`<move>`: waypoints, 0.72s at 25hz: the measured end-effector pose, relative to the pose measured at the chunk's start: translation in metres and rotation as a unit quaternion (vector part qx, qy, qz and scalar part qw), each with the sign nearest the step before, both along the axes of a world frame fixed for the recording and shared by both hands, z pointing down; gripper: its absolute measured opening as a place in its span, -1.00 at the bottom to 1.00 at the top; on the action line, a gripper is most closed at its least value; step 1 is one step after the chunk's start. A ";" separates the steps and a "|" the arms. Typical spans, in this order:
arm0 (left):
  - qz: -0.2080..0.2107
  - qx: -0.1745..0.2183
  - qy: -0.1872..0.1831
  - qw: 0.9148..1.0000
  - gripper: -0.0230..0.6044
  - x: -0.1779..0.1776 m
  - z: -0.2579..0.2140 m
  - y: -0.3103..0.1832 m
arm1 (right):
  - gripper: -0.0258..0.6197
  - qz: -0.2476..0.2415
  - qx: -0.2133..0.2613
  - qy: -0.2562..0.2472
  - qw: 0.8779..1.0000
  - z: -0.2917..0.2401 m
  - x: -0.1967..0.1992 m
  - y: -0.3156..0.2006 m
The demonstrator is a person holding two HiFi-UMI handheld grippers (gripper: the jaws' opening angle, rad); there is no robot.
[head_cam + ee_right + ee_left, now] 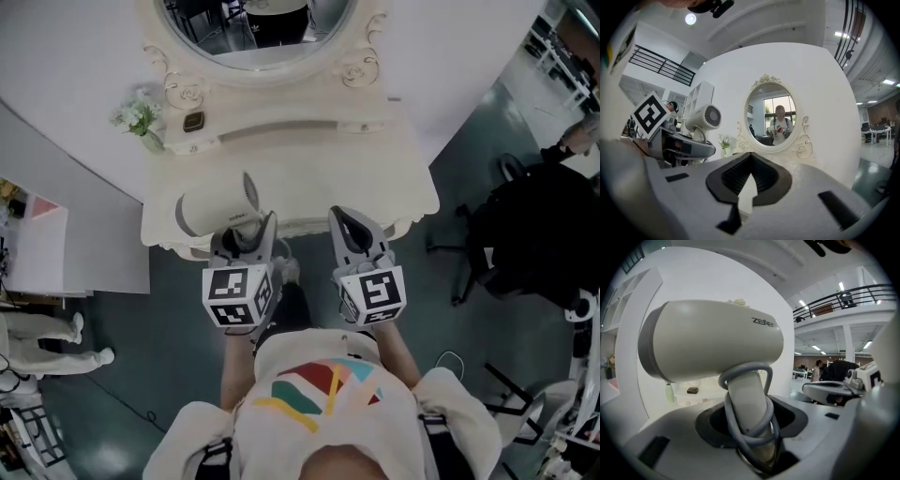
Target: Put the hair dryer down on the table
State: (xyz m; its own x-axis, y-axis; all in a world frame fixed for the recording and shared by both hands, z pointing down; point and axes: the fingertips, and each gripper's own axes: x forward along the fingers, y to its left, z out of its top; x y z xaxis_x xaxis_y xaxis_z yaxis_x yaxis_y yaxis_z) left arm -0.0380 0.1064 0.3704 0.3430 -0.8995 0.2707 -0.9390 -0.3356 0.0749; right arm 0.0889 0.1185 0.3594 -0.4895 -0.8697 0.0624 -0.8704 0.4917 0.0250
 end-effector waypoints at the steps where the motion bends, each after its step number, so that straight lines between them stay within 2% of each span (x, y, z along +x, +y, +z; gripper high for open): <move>1: 0.001 -0.001 0.001 1.000 -0.31 -0.003 0.000 -0.010 | -0.92 0.000 0.000 0.001 1.000 -0.001 -0.004 -0.010; 13: 0.011 -0.003 0.004 1.000 -0.31 -0.057 -0.016 -0.150 | -0.92 0.008 -0.004 0.004 1.000 -0.020 -0.059 -0.152; 18: 0.022 0.001 0.005 1.000 -0.31 -0.068 -0.022 -0.204 | -0.92 0.015 0.002 0.007 1.000 -0.029 -0.073 -0.204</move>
